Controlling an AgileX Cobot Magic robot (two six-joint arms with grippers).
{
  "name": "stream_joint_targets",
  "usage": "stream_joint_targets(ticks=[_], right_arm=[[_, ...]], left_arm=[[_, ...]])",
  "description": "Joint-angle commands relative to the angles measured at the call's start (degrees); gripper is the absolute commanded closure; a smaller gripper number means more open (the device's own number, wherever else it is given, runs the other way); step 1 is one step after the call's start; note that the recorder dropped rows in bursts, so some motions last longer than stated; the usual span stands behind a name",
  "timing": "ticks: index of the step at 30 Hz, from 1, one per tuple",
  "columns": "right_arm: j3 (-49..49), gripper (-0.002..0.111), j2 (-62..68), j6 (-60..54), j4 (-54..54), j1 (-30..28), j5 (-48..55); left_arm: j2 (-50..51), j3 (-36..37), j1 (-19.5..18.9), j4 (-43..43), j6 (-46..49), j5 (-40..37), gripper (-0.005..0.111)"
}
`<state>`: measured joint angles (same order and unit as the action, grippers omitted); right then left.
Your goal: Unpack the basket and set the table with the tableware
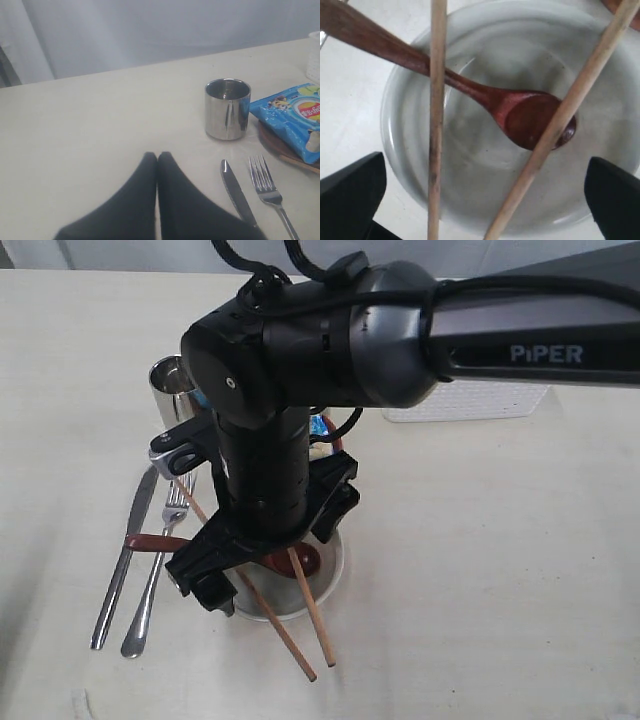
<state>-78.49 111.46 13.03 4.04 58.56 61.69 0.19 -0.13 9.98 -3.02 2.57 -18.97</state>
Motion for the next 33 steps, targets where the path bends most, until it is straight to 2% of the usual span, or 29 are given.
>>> stream_joint_targets(ticks=[1, 13, 15, 18, 20, 26, 33], right_arm=[[-0.1, 0.004, 0.1, 0.6, -0.1, -0.2, 0.4], [-0.1, 0.004, 0.2, 2.2, -1.3, -0.2, -0.8], [-0.1, 0.013, 0.2, 2.4, -1.3, -0.2, -1.6], [-0.1, 0.043, 0.2, 2.4, -1.3, -0.2, -1.6], [-0.1, 0.053, 0.2, 2.4, -1.3, -0.2, -1.6], [-0.1, 0.052, 0.2, 2.6, -1.3, -0.2, -1.6], [-0.1, 0.052, 0.2, -2.3, -0.5, -0.2, -1.6]], left_arm=[[-0.2, 0.1, -0.1, 0.1, 0.0, 0.4, 0.107], [-0.2, 0.1, -0.1, 0.1, 0.0, 0.4, 0.107], [-0.2, 0.1, -0.1, 0.1, 0.0, 0.4, 0.107], [-0.2, 0.1, -0.1, 0.1, 0.0, 0.4, 0.107], [-0.2, 0.1, -0.1, 0.1, 0.0, 0.4, 0.107], [-0.2, 0.1, -0.1, 0.1, 0.0, 0.4, 0.107], [-0.2, 0.1, -0.1, 0.1, 0.0, 0.4, 0.107]])
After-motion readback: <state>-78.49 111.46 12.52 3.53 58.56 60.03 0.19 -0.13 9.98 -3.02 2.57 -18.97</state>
